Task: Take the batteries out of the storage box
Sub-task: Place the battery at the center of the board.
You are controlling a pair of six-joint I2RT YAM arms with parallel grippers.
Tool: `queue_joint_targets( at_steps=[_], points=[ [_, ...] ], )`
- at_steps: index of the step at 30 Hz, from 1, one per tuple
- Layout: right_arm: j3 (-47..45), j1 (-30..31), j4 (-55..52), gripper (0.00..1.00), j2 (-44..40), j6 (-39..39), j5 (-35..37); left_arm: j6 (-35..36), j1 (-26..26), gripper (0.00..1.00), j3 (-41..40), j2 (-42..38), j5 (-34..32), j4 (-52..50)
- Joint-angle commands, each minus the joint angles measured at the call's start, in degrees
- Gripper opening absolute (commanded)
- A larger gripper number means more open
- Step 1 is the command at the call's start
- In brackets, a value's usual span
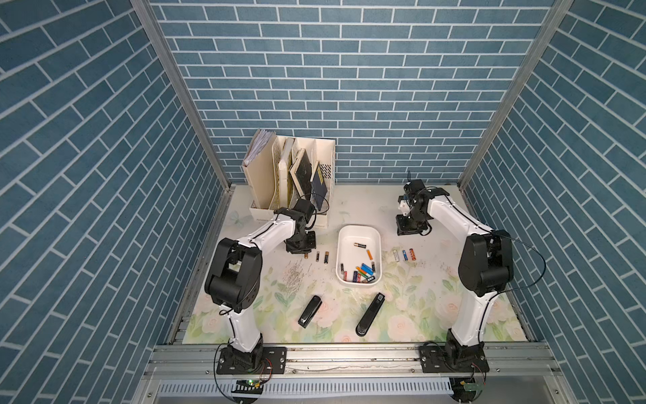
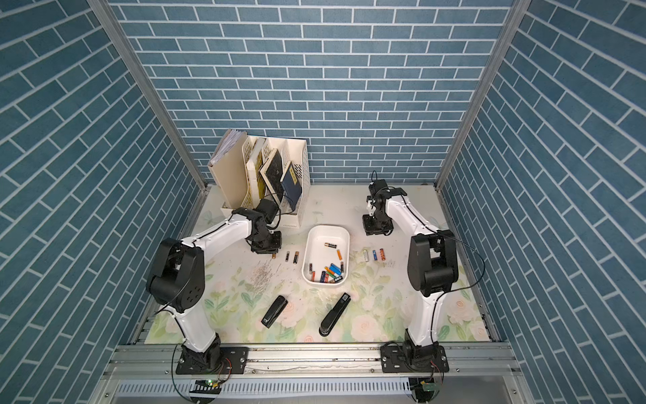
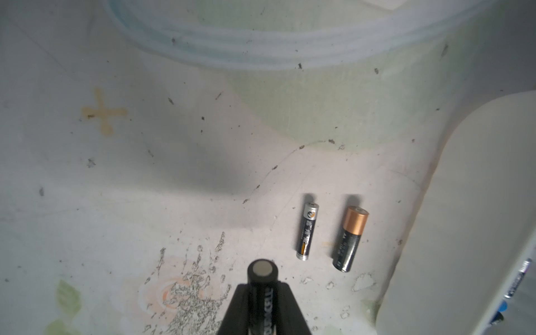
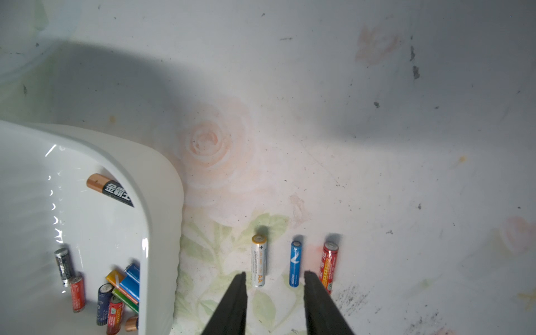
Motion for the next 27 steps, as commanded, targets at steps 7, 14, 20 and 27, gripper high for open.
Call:
queue_joint_targets(
  at_steps=[7,14,20,27],
  points=[
    [0.9,0.5,-1.8,0.36,0.9,-0.2,0.9,2.7,0.3,0.19,0.9,5.2,0.4,2.9],
    [1.0,0.5,-1.9,0.36,1.3,-0.3,0.9,3.0,0.3,0.19,1.5,7.1,1.2,3.6],
    [1.1,0.5,-2.0,0.36,1.5,-0.4,0.9,2.8,0.3,0.2,1.4,7.9,1.6,4.1],
    [1.7,0.5,-2.2,0.36,2.0,-0.7,0.9,2.5,0.3,0.22,1.1,8.4,2.0,4.7]
  ],
)
